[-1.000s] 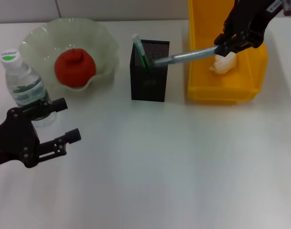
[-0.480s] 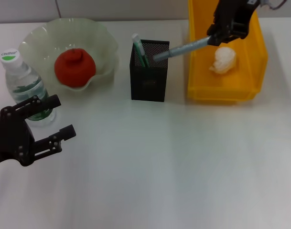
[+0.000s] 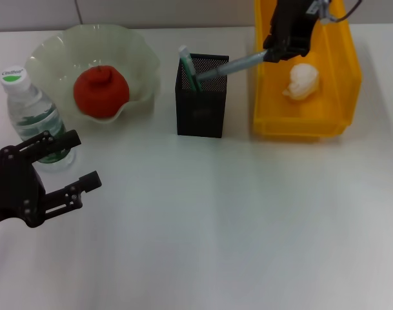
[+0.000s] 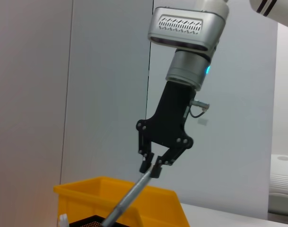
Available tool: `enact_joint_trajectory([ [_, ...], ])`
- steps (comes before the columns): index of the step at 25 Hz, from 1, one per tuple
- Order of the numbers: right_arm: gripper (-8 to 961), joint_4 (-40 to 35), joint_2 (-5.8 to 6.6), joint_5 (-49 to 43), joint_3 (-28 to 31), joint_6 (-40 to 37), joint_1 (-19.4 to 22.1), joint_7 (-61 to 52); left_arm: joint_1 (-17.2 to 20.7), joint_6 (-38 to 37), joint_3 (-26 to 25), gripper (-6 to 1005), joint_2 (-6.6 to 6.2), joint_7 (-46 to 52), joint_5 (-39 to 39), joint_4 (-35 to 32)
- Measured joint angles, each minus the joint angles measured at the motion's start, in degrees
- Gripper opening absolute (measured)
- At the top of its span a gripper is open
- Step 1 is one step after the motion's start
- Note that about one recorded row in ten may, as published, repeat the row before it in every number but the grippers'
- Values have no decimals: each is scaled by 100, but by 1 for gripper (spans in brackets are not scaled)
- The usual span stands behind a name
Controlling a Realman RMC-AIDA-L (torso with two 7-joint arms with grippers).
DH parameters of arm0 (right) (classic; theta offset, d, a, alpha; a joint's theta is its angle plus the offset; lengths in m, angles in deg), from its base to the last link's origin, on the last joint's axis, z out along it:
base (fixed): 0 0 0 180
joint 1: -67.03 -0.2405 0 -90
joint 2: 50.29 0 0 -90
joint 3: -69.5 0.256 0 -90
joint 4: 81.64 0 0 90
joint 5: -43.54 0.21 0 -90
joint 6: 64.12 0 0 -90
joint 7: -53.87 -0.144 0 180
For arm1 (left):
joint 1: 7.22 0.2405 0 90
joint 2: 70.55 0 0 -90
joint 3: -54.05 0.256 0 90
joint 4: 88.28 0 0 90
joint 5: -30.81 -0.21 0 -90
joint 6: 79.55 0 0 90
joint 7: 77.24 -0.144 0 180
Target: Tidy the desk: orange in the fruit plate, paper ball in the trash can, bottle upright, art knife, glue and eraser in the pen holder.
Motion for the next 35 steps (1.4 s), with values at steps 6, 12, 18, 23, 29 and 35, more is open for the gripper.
enact_joint_trajectory([
  [6, 206, 333, -23, 0, -128, 366, -112, -85, 3, 19, 4, 769, 5, -34, -5, 0],
  [12, 216, 447, -43, 46, -220, 477, -134, -163, 34, 1, 19, 768, 0, -35, 0, 0],
  [18, 226, 516, -57, 63, -403, 555, -143, -344, 53, -12, 38, 768, -16, -65, 3, 0],
  [23, 234, 482, -64, 148, -492, 627, -135, -496, 62, -37, 40, 768, -24, -93, -11, 0],
  [29, 243, 399, -66, 267, -515, 666, -109, -535, 71, -44, 39, 768, -37, -96, -26, 0],
  [35, 484, 239, -74, 474, -576, 705, 2, -550, 93, -48, 40, 769, -40, -100, -29, 0],
])
